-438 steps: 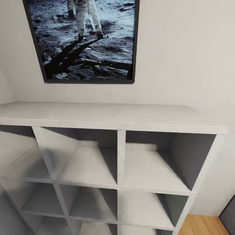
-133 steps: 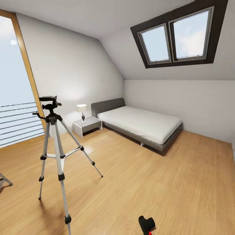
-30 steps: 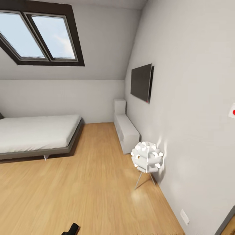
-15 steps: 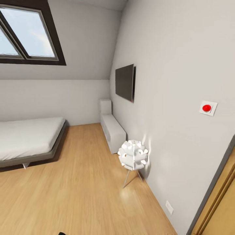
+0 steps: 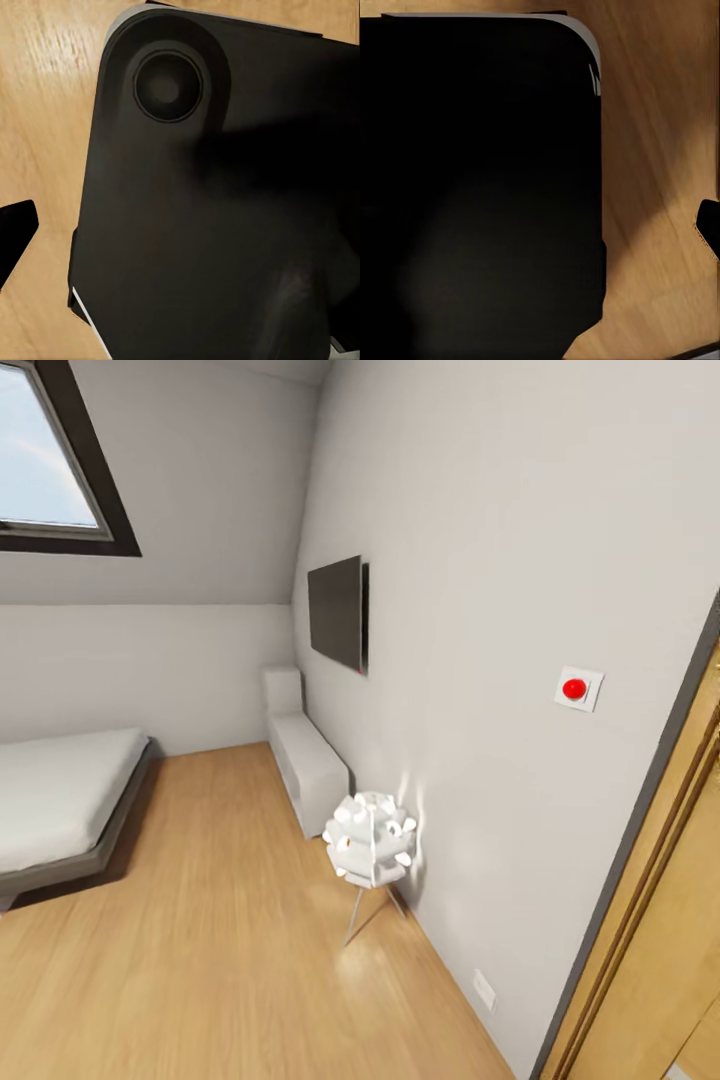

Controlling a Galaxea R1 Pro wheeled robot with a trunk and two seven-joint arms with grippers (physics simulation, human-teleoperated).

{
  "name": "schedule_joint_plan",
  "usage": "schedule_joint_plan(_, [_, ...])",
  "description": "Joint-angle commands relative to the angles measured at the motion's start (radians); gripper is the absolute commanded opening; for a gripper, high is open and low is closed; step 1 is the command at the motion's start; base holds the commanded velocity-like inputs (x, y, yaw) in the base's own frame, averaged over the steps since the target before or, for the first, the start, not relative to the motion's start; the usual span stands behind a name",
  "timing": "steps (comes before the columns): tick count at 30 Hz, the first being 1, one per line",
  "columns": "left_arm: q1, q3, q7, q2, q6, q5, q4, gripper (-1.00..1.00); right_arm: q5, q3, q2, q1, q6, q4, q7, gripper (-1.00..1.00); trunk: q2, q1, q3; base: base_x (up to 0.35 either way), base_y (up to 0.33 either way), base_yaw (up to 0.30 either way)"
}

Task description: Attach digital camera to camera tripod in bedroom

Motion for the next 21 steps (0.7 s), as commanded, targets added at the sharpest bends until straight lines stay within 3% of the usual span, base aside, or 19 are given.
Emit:
schedule_joint_plan(1, [0.001, 0.003, -0.002, 0.000, 0.000, 0.007, -0.001, 1.00, -0.006, 0.001, -0.002, 0.000, -0.003, 0.002, 0.000, 1.00, 0.000, 0.000, -0.001, 0.262, -0.106, -0.056])
schedule_joint_plan(21, [0.001, 0.006, 0.000, 0.000, 0.001, 0.010, 0.002, 1.00, -0.004, 0.007, -0.007, 0.000, -0.001, 0.002, -0.007, 1.00, 0.000, 0.000, -0.001, 0.304, -0.106, -0.009])
